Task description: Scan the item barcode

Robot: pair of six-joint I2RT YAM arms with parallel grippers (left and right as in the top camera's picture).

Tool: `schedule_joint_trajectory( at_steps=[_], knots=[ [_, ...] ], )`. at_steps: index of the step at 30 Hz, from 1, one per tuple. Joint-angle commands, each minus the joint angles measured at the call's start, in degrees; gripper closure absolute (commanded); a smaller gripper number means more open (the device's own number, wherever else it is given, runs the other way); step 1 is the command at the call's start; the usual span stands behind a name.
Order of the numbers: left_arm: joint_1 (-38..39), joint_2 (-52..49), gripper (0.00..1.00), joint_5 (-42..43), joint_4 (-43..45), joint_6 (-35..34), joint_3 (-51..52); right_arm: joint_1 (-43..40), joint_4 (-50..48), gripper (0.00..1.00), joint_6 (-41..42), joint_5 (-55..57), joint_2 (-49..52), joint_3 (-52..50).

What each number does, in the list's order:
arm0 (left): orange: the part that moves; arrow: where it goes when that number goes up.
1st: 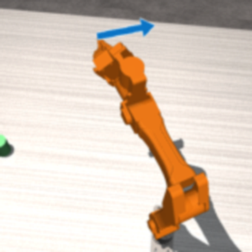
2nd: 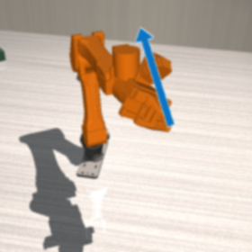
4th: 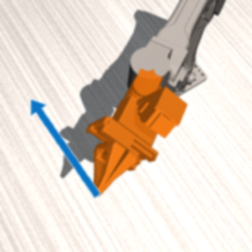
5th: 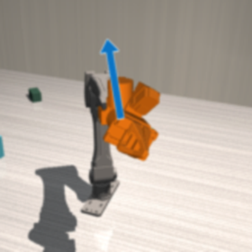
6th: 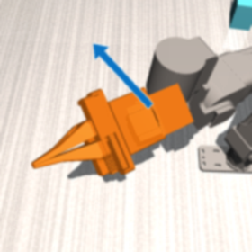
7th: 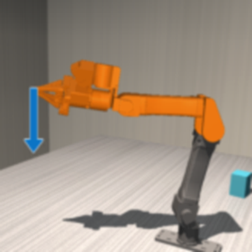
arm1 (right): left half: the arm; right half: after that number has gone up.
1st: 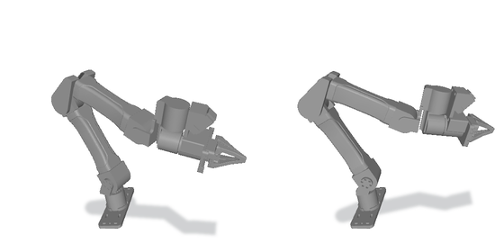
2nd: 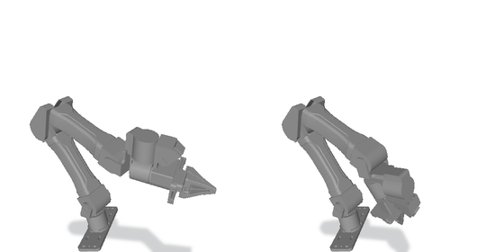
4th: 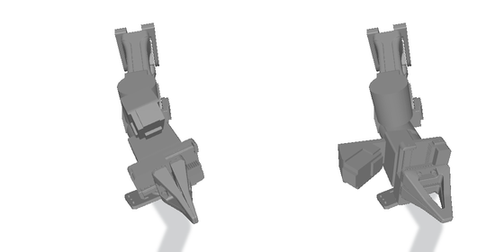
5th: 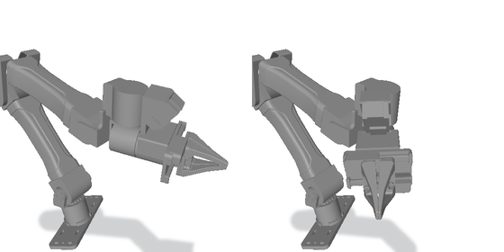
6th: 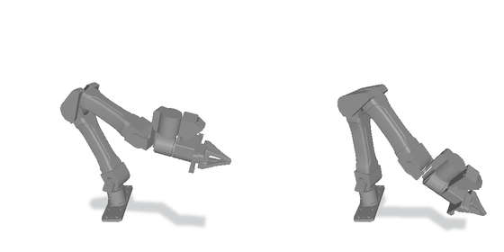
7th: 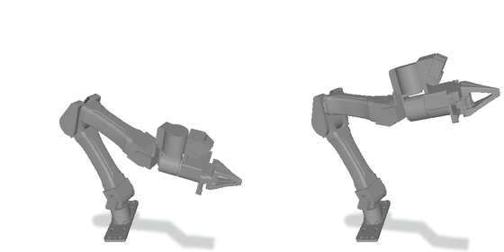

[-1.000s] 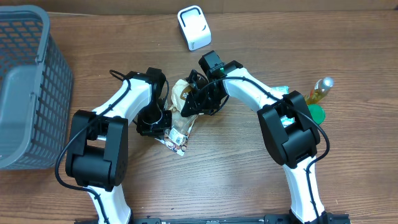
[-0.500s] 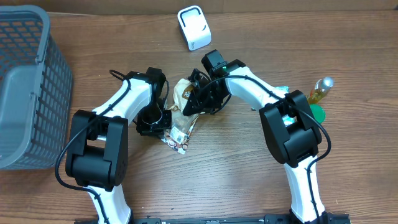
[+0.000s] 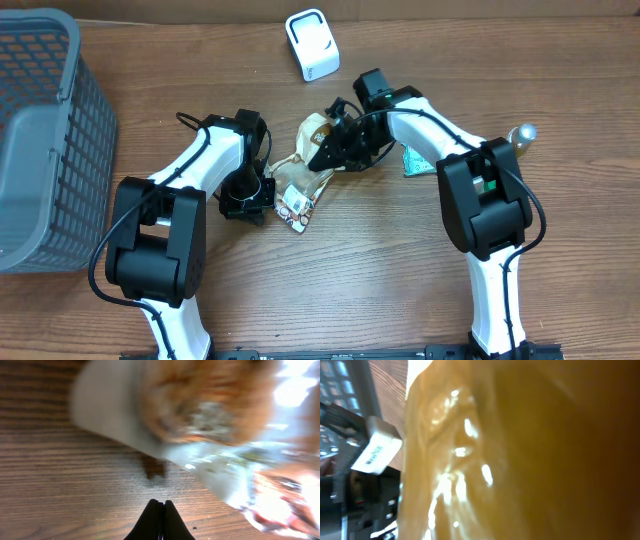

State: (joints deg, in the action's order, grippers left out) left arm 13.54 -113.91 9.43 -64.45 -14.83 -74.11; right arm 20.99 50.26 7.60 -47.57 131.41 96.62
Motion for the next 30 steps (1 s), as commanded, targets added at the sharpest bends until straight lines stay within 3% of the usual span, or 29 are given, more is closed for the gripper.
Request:
schedule_joint_trajectory(
  at_steps=[1, 8, 11, 13, 20, 21, 22, 23, 30],
  knots=[
    [0.2, 0.6, 0.96, 0.9, -0.5, -0.4, -1.7, -2.3, 1.6, 0.85, -2.4, -5.2, -2.5, 0.6],
    [-1.8, 3.1, 0.96, -0.9, -1.8, -0.4, -16.5, -7.2, 9.3, 0.85, -9.9, -5.2, -12.3, 0.6],
    [-3.5, 3.1, 0.94, -6.1, -1.1, -0.9, -23.9, -9.4, 12.6, 0.85, -12.5, -5.3, -16.5, 0.6],
    [-5.1, 3.1, 0.88, -10.7, 1.6, -2.6, -27.4, -11.0, 15.1, 0.86, -14.1, -5.2, -19.4, 0.6],
    [-10.3, 2.9, 0.51, -12.7, 7.1, -3.6, -28.3, -12.4, 26.5, 0.84, -22.1, -5.2, -25.9, 0.6],
    [-11.2, 2.7, 0.32, -13.4, 7.1, -3.6, -28.3, -12.4, 28.7, 0.84, -22.9, -5.1, -26.6, 0.6],
    [-11.7, 2.6, 0.07, -13.8, 7.0, -3.6, -28.3, -12.4, 29.7, 0.84, -22.9, -5.0, -26.7, 0.6],
    [-12.0, 2.6, 0.00, -14.0, 6.8, -3.6, -28.3, -12.4, 30.5, 0.85, -22.9, -5.1, -26.7, 0.6],
    [-12.5, 2.6, 0.00, -13.9, 6.4, -3.6, -28.3, -12.4, 32.6, 0.85, -22.9, -5.1, -26.7, 0.5]
  ],
)
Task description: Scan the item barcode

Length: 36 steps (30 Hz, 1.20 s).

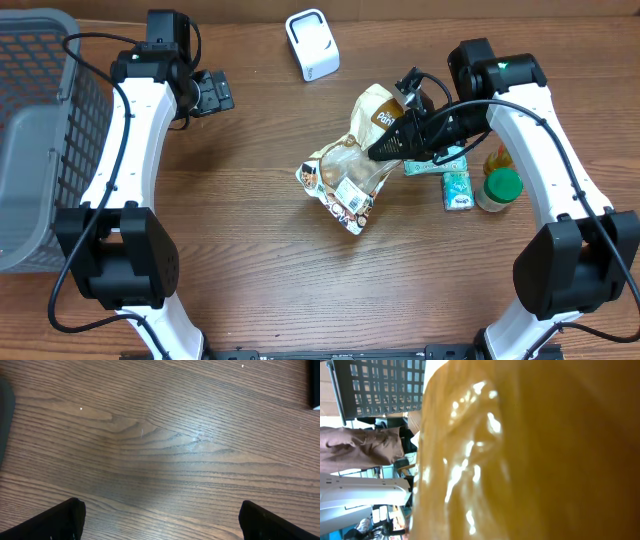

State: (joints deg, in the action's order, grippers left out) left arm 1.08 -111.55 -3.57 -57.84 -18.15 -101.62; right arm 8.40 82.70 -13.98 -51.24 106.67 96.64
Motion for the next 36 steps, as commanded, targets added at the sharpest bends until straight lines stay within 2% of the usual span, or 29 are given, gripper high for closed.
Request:
schedule_joint_trajectory(
  at_steps=[1, 21, 27, 29, 32, 36],
  knots=[
    [0.0, 0.3, 0.00, -0.9, -0.2, -0.3, -0.7, 0.2, 0.1, 0.85, -1.3, -1.4, -2.0, 0.5],
    [0.1, 0.3, 0.01, -0.9, -0.2, -0.3, -0.7, 0.2, 0.0, 0.84, -1.1, -1.4, -2.0, 0.5],
    [0.1, 0.3, 0.00, -0.9, -0.2, -0.3, -0.7, 0.7, -0.4, 0.89, -1.0, -1.4, -2.0, 0.5],
    [0.1, 0.3, 0.00, -0.9, -0.2, -0.3, -0.7, 1.6, -2.9, 0.89, 2.5, -0.3, -2.0, 0.9],
    [0.1, 0.3, 0.00, -0.9, -0.2, -0.3, -0.7, 2.3, -5.5, 0.89, 9.9, 6.2, -2.0, 4.4],
    [0.1, 0.3, 0.01, -0.9, -0.2, -0.3, -0.7, 4.3, -5.7, 0.89, 11.0, 12.4, -2.0, 16.9]
  ],
)
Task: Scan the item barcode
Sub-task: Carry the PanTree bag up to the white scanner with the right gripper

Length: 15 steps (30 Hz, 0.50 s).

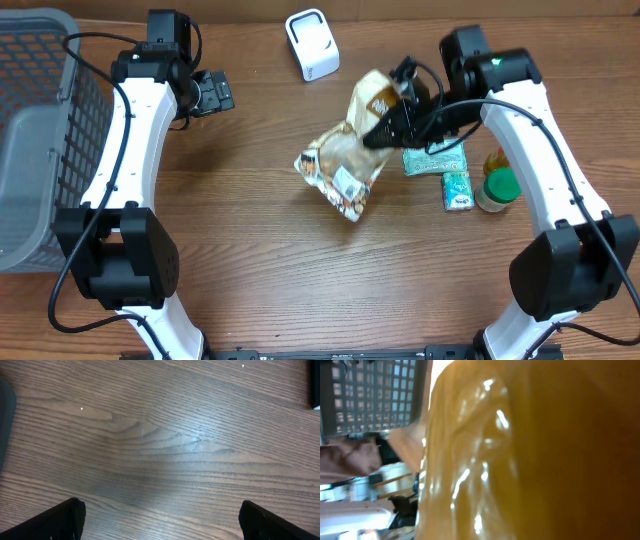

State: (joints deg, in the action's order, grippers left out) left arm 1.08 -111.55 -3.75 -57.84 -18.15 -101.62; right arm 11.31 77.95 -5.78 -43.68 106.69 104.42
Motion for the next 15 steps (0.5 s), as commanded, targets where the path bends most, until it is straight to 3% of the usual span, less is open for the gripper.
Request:
schedule_joint_trajectory(
  at_steps=[1, 6, 10, 15],
  knots=[
    [0.1, 0.3, 0.00, -0.7, -0.2, -0.3, -0.7, 2.6, -1.4, 0.89, 2.8, 7.1, -2.0, 13.9],
    [0.1, 0.3, 0.01, -0.7, -0.2, -0.3, -0.7, 9.6, -7.6, 0.89, 2.8, 25.5, -2.0, 27.0],
    [0.1, 0.3, 0.01, -0.7, -0.2, -0.3, -0.7, 18.3, -22.9, 0.91, -4.2, 47.4, -1.0, 28.0],
    [0.1, 0.3, 0.00, -0.7, -0.2, -0.3, -0.7, 22.0, -33.6, 0.90, -11.3, 59.5, 4.4, 28.0]
  ],
)
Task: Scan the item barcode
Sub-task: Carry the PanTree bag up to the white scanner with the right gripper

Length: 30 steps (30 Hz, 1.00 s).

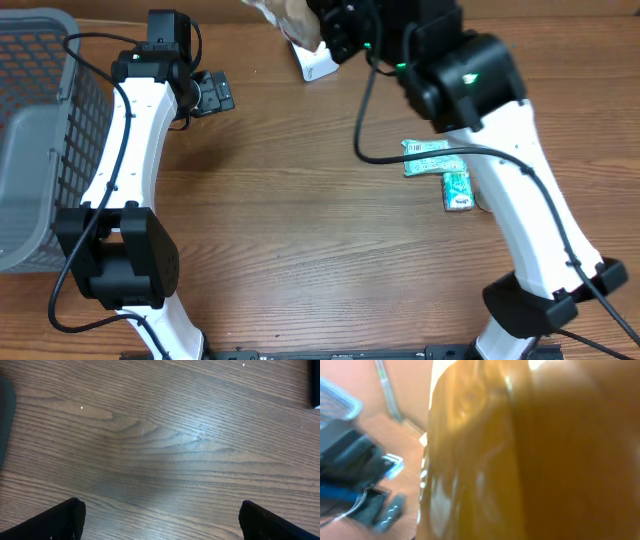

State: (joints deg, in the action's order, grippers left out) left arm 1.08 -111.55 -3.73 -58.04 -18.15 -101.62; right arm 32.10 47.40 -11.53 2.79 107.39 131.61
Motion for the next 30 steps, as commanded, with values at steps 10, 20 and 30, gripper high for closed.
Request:
schedule_joint_trajectory(
  at_steps=[10, 20, 30],
  knots=[
    [0.1, 0.3, 0.01, -0.8, 0.0, -0.3, -0.7, 1.2, -18.9, 0.89, -10.6, 28.5, 21.4, 0.8],
    [0.1, 0.3, 0.00, -0.8, 0.0, -0.3, -0.7, 1.3, -35.5, 0.89, -18.9, 36.6, 32.3, 0.8],
    [0.1, 0.3, 0.00, -0.8, 0.0, -0.3, -0.7, 0.9, -37.5, 0.88, -17.1, 31.3, 38.5, 0.8]
  ],
)
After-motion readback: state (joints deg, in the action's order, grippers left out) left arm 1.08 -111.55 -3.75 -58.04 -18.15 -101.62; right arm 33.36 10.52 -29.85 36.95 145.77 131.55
